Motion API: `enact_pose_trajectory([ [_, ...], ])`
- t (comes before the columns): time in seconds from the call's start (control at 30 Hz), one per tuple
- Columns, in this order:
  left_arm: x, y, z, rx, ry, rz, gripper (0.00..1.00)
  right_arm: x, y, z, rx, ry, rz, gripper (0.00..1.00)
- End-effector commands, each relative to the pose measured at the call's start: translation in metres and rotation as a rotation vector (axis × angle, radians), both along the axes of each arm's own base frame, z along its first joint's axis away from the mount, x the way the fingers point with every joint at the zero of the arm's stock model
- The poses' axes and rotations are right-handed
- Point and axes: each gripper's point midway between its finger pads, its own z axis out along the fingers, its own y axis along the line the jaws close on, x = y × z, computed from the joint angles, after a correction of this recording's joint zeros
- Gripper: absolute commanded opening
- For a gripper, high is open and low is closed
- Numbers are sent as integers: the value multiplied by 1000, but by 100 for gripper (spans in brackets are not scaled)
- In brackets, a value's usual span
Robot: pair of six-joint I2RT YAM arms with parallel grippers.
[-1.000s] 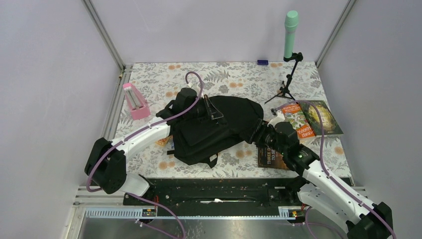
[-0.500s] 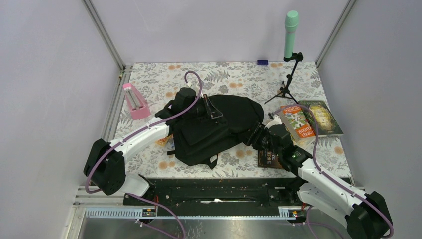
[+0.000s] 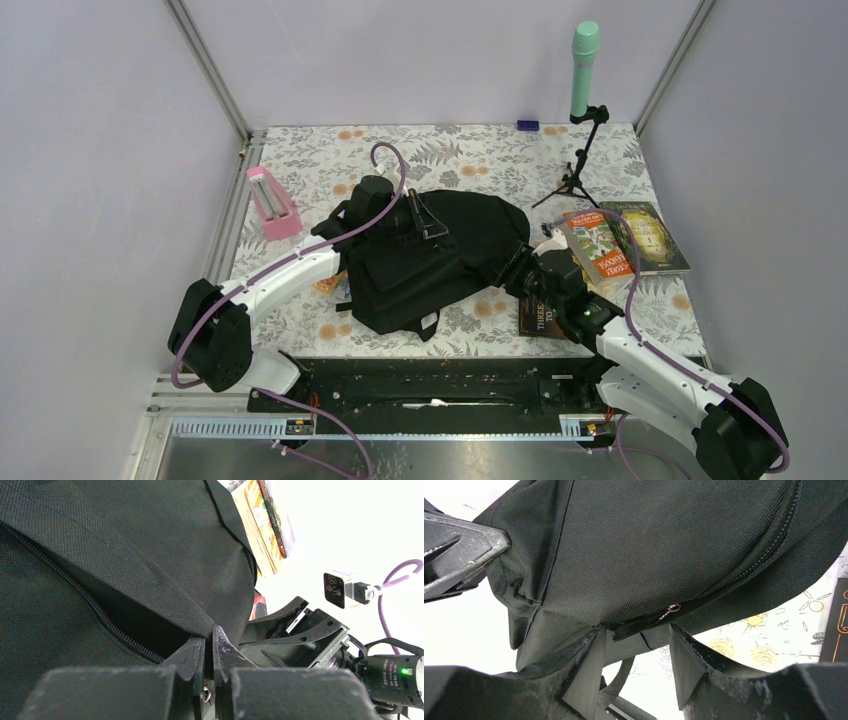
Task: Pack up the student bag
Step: Unzip the student bag at the center of the board.
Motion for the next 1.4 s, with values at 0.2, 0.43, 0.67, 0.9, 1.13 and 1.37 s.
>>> enact_pose_trajectory([
  [0.2,10,-4,49,-100,-143,2,0,17,7,9,6,-26,-35,56],
  [0.43,13,-1,46,-76,-149,13,0,20,0,-3,-74,6,-59,48],
  [0.67,24,10,38,-29,-153,52,0,14,-26,0,-157,-26,-114,41],
  [0.9,29,13,35,-15,-158,68,0,1,-49,-11,-217,-27,-154,26],
  [1.13,29,13,32,-12,-150,66,0,-2,-38,-5,-166,-40,-105,37],
  [1.37,29,12,30,-12,-143,64,0,5,-16,3,-149,-40,-37,51],
])
